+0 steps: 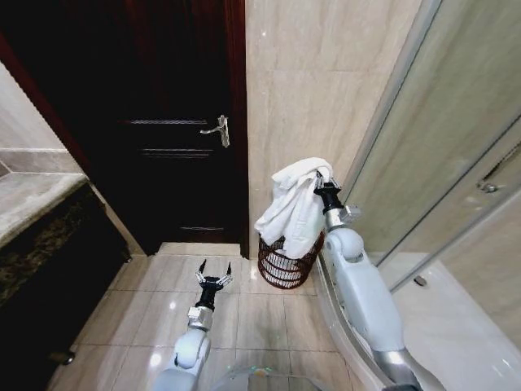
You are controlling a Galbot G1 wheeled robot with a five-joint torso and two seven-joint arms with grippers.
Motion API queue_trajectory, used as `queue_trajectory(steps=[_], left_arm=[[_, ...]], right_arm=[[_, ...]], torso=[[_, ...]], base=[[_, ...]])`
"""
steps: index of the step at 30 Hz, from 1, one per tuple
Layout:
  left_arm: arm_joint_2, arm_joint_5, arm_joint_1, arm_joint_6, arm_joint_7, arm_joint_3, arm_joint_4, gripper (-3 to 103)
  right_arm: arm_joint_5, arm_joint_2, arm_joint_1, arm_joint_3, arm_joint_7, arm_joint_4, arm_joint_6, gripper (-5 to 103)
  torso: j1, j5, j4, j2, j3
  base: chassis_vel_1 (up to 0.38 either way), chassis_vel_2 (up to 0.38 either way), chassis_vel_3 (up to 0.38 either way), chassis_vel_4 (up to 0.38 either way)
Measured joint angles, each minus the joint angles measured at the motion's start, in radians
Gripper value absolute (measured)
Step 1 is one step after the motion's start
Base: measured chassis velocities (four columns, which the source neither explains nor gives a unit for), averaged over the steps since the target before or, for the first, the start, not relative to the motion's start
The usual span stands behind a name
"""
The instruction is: Discard the used towel into the hamper.
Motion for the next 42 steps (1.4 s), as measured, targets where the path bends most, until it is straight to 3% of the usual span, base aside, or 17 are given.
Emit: queue_trajectory(steps=[19,42], left_arm=[[-0.012,0.008,-0.011,-0.022,-0.002,0.005,0.011,100],[-0.013,0.013,-0.015,-0.03,-0.003,0.013,0.008,100]], right_arm=[[0.029,0.016,-0.003,-0.017,-0.03,-0.036,0.019,8],[-0.026,0.024,-0.141,0.03,-0.05,0.044,0.027,8]], torso=[[-0.035,-0.0001,0.0002,-0.082,-0.046],[-0.035,0.0,0.0001,-0.079,-0.044]], base=[[0.0,0.0,0.0,0.0],[-0.007,0.002,0.002,-0.001]])
